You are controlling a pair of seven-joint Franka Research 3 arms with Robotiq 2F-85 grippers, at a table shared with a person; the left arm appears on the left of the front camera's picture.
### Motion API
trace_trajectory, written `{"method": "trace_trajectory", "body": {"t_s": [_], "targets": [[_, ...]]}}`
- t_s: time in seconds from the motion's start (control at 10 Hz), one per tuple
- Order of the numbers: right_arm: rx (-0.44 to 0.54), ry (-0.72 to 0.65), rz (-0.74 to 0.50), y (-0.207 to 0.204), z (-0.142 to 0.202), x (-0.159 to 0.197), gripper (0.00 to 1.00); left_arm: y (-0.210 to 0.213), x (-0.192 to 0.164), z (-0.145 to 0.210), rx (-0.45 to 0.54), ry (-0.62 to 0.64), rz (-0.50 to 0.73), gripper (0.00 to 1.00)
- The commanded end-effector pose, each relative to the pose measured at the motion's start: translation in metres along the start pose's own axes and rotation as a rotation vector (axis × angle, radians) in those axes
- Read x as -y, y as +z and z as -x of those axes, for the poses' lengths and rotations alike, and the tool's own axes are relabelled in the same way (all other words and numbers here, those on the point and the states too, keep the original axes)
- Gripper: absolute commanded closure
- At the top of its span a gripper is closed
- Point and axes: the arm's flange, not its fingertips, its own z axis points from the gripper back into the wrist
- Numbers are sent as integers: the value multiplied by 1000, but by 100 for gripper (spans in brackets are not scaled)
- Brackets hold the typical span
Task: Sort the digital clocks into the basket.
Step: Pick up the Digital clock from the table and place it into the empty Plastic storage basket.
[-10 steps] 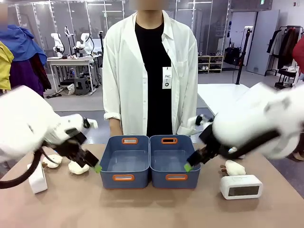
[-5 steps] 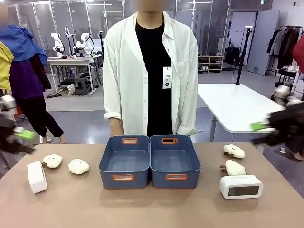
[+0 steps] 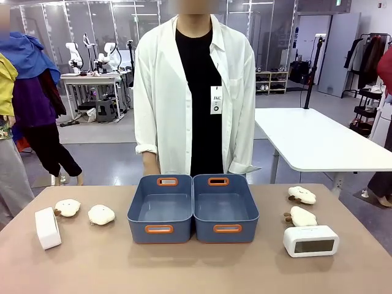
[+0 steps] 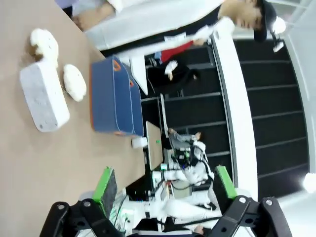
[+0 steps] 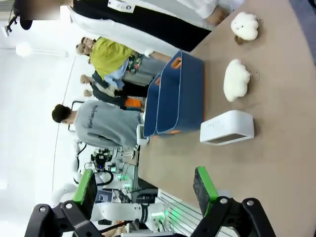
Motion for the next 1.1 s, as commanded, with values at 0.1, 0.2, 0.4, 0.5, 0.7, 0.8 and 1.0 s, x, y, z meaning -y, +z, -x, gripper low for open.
{"method": "trace_trajectory", "body": {"t_s": [0.1,0.2,0.4,0.5,0.7,0.8,1.0], "targets": [[0,0,0,0,0,0,0,0,0,0,0,0,0,0],[0,0,0,0,0,0,0,0,0,0,0,0,0,0],[0,0,0,0,0,0,0,0,0,0,0,0,0,0],[0,0,0,0,0,0,0,0,0,0,0,0,0,0],[0,0,0,0,0,0,0,0,0,0,0,0,0,0],[0,0,0,0,0,0,0,0,0,0,0,0,0,0],[0,0,0,0,0,0,0,0,0,0,0,0,0,0]]}}
